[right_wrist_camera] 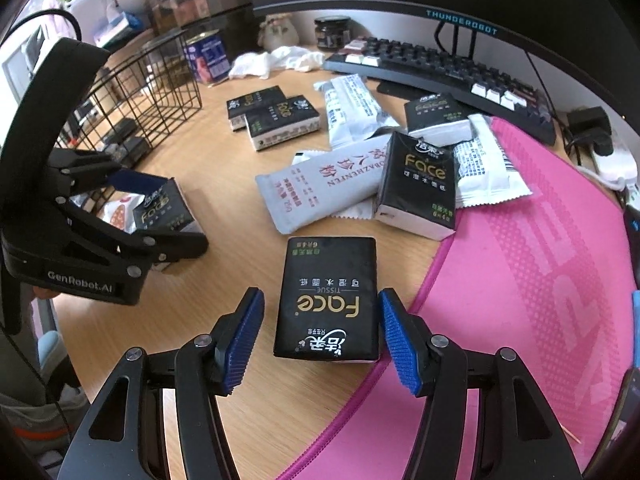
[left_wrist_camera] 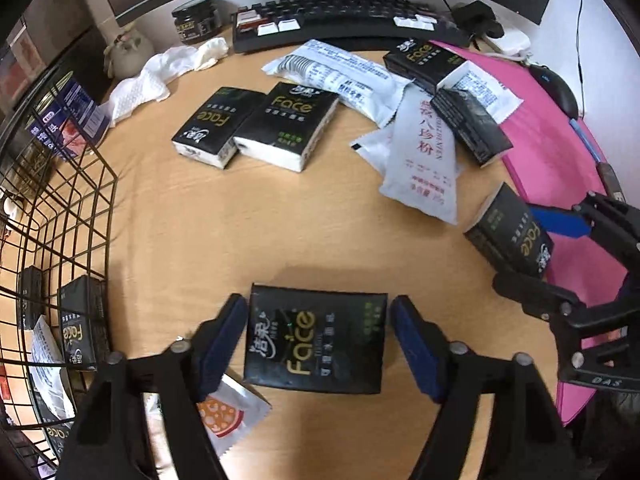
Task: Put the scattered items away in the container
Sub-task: 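Grasp a black Face pack with the left tool while the right tool holds its pack, then carry both Face packs over the wire basket and open both tools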
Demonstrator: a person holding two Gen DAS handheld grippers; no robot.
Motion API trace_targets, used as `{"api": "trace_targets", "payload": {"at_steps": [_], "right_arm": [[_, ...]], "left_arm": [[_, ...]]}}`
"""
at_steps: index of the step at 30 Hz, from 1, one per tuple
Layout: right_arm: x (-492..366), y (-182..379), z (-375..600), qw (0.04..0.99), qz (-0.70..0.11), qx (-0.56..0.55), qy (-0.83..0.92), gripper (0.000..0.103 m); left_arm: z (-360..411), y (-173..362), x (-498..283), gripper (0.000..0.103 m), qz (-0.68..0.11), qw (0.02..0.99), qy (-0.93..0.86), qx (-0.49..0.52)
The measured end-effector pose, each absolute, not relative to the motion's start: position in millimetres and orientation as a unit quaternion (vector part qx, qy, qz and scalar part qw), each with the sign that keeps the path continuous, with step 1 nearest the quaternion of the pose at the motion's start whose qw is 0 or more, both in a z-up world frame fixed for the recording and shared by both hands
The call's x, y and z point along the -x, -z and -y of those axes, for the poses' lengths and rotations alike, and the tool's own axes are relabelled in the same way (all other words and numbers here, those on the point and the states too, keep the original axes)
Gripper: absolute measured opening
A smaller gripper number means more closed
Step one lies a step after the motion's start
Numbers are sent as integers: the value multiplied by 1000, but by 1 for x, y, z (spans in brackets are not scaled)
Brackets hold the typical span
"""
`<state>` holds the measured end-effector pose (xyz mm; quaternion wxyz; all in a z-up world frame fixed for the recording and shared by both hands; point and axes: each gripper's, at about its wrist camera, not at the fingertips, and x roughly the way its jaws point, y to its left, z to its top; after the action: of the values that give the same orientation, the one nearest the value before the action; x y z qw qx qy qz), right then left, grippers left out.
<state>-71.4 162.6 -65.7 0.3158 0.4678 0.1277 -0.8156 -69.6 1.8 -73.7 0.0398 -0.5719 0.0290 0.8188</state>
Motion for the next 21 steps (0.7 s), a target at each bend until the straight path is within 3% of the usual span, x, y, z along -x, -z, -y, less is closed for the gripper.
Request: {"api": "trace_targets", "payload": {"at_steps": [1, 3, 11, 21], "right_arm": [[72, 66, -163, 314, -127, -469, 816, 59], [74, 66, -164, 312, -123, -469, 817, 46], [72, 56, -165, 311, -115, -462, 822, 47], [56, 6, -137, 342, -131, -416, 833, 47]], "left_arm": [[-2, 73, 71, 69, -27, 40, -818, 572], [-1, 72, 71, 69, -27, 39, -818, 573], [0, 52, 68, 69, -35, 33, -830, 555], [26, -19, 42, 69, -37, 9, -869, 494]]}}
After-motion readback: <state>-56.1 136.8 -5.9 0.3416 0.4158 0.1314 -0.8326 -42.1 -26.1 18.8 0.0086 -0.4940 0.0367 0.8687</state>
